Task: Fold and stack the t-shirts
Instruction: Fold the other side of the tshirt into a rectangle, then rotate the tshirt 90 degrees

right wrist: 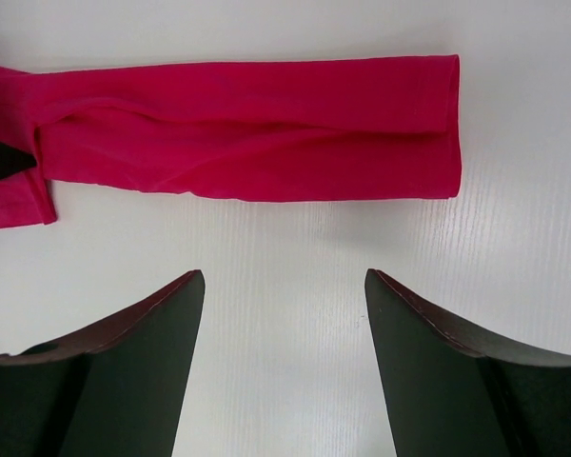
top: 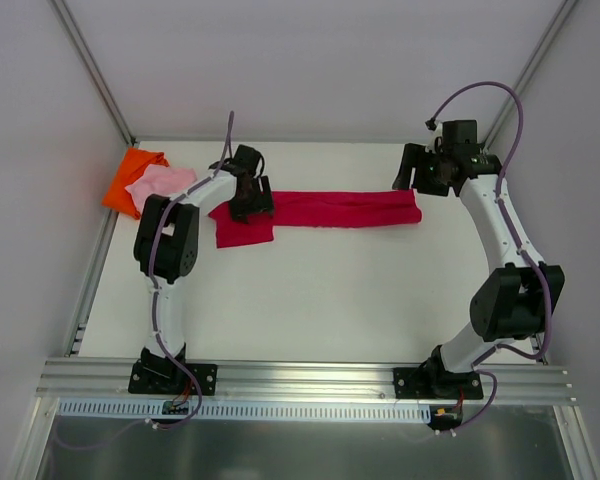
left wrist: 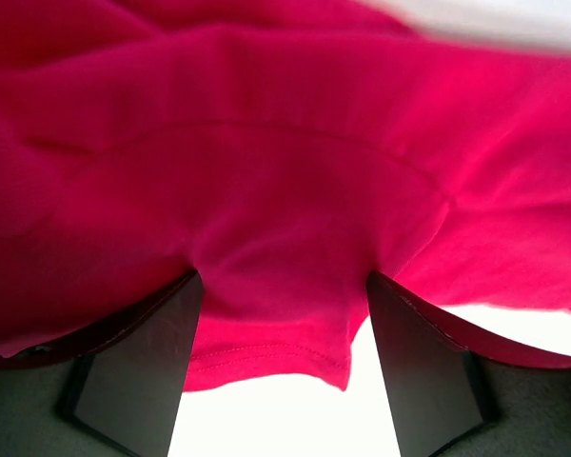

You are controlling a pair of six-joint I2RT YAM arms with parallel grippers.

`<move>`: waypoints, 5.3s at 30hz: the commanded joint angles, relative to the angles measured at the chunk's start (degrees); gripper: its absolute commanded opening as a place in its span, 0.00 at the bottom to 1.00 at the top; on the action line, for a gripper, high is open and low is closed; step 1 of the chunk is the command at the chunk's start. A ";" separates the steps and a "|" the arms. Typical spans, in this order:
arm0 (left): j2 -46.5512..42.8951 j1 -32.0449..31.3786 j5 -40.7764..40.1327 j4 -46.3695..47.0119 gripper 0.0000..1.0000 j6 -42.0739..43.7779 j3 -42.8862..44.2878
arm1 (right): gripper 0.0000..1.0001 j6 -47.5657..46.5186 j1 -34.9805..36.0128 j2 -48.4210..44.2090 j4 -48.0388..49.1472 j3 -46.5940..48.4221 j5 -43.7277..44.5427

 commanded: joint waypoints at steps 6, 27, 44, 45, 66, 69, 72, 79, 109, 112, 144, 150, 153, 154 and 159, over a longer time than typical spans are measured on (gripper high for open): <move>-13.28 -3.01 -3.54 -3.56 0.72 -1.28 -14.57 | 0.73 -1.64 0.39 -2.53 -1.51 2.99 0.19; -15.00 -3.36 -5.47 -1.79 0.76 1.79 -3.89 | 0.73 2.39 1.01 13.80 -1.68 8.07 -6.48; -5.98 -3.45 4.19 -11.38 0.77 0.82 10.48 | 0.73 1.52 1.44 40.36 -9.51 38.94 -5.87; -6.69 -3.62 4.45 -11.03 0.77 0.65 8.12 | 0.73 1.43 1.53 40.53 -9.25 38.76 -5.78; -9.96 -7.84 4.37 -9.62 0.77 -0.32 -5.88 | 0.73 -1.20 3.29 39.31 -4.67 24.18 -7.45; -7.58 -7.76 2.52 -10.15 0.77 0.03 -4.48 | 0.73 -2.08 3.20 36.68 -5.20 21.72 -6.58; -5.21 -7.58 2.08 -10.67 0.77 0.12 -2.19 | 0.73 -3.23 3.20 33.17 -4.94 17.32 -5.26; 0.85 -6.53 0.94 -14.02 0.77 -0.14 4.84 | 0.73 -4.81 3.20 26.48 -5.11 9.42 -2.53; 2.79 -0.20 -0.64 -18.15 0.77 -1.29 10.38 | 0.68 -2.35 0.39 43.34 -10.30 39.73 10.57; 3.06 -0.11 -0.64 -19.02 0.77 -1.46 10.47 | 0.99 -3.23 0.13 42.56 -9.34 35.69 9.96; 14.39 3.23 4.62 -22.98 0.77 -3.75 23.74 | 1.00 -8.50 5.39 26.21 -9.95 8.88 4.94; 17.12 3.23 10.87 -20.43 0.76 -3.13 26.11 | 1.00 -8.41 10.57 24.89 -10.91 6.86 3.27; 17.29 3.32 11.57 -19.29 0.77 -3.13 26.64 | 1.00 -9.37 11.99 25.06 -12.05 7.12 2.22; 17.47 3.32 11.57 -19.11 0.77 -3.22 26.99 | 1.00 -9.55 12.17 24.89 -12.14 6.94 2.13; 17.73 3.32 11.40 -18.24 0.77 -4.44 28.05 | 1.00 -9.64 12.43 24.19 -11.97 5.45 0.99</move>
